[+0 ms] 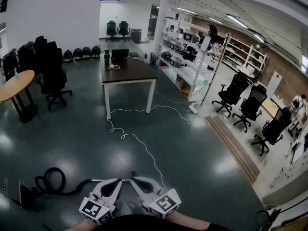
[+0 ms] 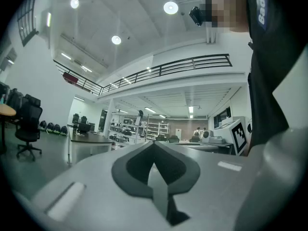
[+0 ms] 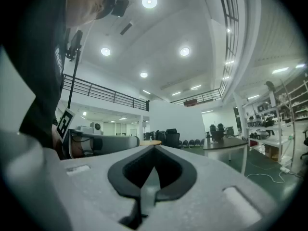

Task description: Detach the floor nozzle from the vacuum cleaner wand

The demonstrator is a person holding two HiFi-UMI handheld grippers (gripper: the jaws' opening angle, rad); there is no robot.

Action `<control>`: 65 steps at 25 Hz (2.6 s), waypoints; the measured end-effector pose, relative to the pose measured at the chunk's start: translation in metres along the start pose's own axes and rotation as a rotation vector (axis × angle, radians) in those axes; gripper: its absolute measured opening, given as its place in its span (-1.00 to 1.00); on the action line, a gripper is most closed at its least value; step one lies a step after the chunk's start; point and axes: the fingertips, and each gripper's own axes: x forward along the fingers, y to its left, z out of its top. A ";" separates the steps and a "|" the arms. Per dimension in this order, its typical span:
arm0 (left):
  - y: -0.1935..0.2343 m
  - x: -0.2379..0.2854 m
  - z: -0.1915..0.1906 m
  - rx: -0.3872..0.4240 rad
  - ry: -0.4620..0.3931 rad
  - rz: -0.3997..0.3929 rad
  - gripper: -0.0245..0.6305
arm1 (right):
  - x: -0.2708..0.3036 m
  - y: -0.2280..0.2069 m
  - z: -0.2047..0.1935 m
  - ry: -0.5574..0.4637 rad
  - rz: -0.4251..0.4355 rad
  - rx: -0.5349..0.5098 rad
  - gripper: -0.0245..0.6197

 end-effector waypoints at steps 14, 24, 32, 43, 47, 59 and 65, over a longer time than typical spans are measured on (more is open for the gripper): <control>-0.010 0.004 -0.013 -0.001 -0.013 -0.017 -0.93 | -0.012 -0.005 0.000 -0.031 0.018 0.017 -0.92; -0.025 0.025 -0.035 0.045 0.031 0.107 -0.93 | -0.053 -0.038 -0.011 -0.035 0.054 0.035 -0.92; 0.016 0.018 -0.049 0.038 0.070 0.250 -0.93 | -0.046 -0.065 -0.033 0.006 0.067 0.081 -0.92; 0.154 0.012 -0.054 -0.019 0.061 0.179 -0.93 | 0.068 -0.058 -0.054 0.113 -0.031 0.035 -0.92; 0.202 0.010 -0.061 -0.038 0.068 0.139 -0.93 | 0.105 -0.061 -0.060 0.129 -0.091 0.019 -0.92; 0.261 0.046 -0.101 -0.012 0.127 0.125 -0.93 | 0.143 -0.110 -0.103 0.199 -0.145 0.065 -0.92; 0.260 0.085 -0.126 0.027 0.165 0.152 -0.93 | 0.144 -0.146 -0.145 0.244 -0.108 0.105 -0.92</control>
